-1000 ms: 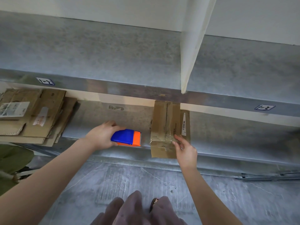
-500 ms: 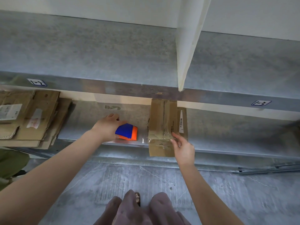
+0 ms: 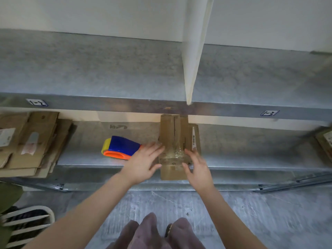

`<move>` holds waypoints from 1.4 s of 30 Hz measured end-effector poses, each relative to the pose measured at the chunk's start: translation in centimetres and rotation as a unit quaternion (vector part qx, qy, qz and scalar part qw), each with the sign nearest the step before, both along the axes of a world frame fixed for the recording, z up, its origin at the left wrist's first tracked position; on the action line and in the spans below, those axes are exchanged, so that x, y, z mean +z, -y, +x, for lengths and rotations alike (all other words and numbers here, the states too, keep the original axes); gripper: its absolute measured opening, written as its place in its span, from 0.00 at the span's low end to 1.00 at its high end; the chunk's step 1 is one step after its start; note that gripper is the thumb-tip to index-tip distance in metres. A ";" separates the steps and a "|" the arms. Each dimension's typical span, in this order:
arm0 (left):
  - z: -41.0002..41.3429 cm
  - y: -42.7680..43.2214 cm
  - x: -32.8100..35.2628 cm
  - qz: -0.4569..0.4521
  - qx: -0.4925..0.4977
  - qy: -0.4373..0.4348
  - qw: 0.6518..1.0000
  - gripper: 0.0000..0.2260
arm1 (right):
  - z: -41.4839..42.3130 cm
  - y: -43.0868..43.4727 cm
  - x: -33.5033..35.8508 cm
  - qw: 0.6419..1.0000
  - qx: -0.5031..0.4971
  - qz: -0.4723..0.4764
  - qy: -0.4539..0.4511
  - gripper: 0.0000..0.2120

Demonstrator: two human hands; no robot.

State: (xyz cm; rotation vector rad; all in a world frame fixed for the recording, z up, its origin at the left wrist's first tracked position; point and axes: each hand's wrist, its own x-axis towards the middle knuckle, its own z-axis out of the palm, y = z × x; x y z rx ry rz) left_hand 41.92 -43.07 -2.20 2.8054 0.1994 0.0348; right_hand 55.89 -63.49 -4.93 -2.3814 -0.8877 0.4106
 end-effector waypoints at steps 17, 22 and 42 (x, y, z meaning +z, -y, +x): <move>0.5 6.3 -2.4 -0.260 0.273 0.051 0.925 0.25 | -0.4 -0.2 0.3 0.996 -0.036 0.035 -0.068 0.27; 1.3 6.2 -2.8 -0.340 0.295 0.014 0.893 0.26 | -0.3 0.0 -0.3 0.985 -0.053 0.070 -0.147 0.31; 3.1 1.7 -0.9 -0.156 0.137 -0.099 0.973 0.35 | 5.1 0.1 1.0 0.989 0.033 0.017 -0.141 0.26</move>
